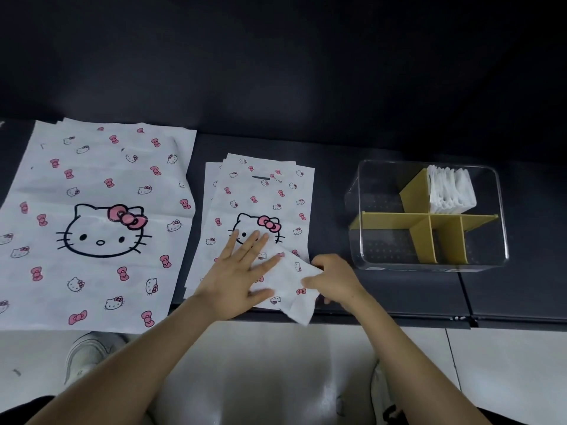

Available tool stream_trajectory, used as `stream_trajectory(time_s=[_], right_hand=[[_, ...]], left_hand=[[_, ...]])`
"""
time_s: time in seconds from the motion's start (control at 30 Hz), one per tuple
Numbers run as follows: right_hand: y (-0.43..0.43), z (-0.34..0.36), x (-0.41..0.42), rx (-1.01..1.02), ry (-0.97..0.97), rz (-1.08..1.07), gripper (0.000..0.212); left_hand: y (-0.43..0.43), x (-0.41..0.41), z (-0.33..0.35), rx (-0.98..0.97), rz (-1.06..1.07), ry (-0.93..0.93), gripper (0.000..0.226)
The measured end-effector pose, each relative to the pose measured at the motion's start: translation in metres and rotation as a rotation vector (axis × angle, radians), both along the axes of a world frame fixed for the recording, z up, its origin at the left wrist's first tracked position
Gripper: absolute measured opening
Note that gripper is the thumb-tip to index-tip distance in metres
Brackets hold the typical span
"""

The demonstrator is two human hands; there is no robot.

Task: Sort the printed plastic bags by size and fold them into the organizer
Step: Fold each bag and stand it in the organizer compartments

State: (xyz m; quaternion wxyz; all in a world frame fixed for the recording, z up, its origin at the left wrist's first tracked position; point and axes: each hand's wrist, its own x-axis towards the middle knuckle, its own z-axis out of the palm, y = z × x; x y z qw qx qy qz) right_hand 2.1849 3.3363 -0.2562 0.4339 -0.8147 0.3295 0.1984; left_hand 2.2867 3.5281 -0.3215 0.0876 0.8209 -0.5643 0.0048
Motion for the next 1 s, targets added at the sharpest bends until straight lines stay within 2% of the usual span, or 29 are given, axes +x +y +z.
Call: stream_trajectory(time_s=[0.1, 0.17, 0.27, 0.37, 0.43, 0.57, 0.6, 0.67, 0.73, 0.83, 0.93, 1.0], right_hand=[[0.009, -0.001, -0.017, 0.409, -0.013, -0.473, 0.008], [0.017, -0.005, -0.023, 0.594, -0.005, -0.721, 0.010], [0.030, -0.003, -0.026, 0.799, -0.021, -0.905, 0.009], [0.036, 0.006, -0.029, 0.883, -0.032, -0.926, 0.007], [0.036, 0.010, -0.032, 0.787, -0.069, -0.845, 0.006], [0.022, 0.013, -0.043, 0.271, -0.301, -0.465, 0.042], [0.019, 0.013, -0.044, 0.227, -0.342, -0.358, 0.046], [0.014, 0.005, -0.039, 0.241, -0.360, -0.221, 0.034], [0.013, -0.006, -0.029, 0.121, -0.348, -0.193, 0.003], [0.014, -0.018, -0.013, -0.033, -0.282, -0.220, 0.044], [0.016, -0.024, -0.005, -0.178, -0.192, -0.206, 0.053], [0.017, -0.026, -0.002, -0.246, -0.139, -0.203, 0.053]], left_hand=[[0.000, -0.012, 0.013, -0.185, -0.003, 0.116, 0.037], [0.002, -0.030, 0.018, -0.278, -0.013, 0.273, 0.043], [0.007, -0.049, 0.010, -0.300, 0.059, 0.441, 0.039], [0.006, -0.053, 0.005, -0.371, 0.184, 0.507, 0.029], [0.004, -0.055, 0.008, -0.392, 0.212, 0.479, 0.029], [0.002, -0.057, 0.013, -0.399, 0.407, 0.594, 0.039], [0.000, -0.056, 0.013, -0.383, 0.449, 0.620, 0.040], [-0.002, -0.055, 0.011, -0.366, 0.498, 0.656, 0.042], [-0.006, -0.055, 0.011, -0.366, 0.541, 0.681, 0.044], [-0.012, -0.055, 0.012, -0.415, 0.639, 0.708, 0.047], [-0.021, -0.053, 0.014, -0.472, 0.799, 0.738, 0.022], [-0.027, -0.054, 0.014, -0.516, 0.868, 0.692, 0.028]])
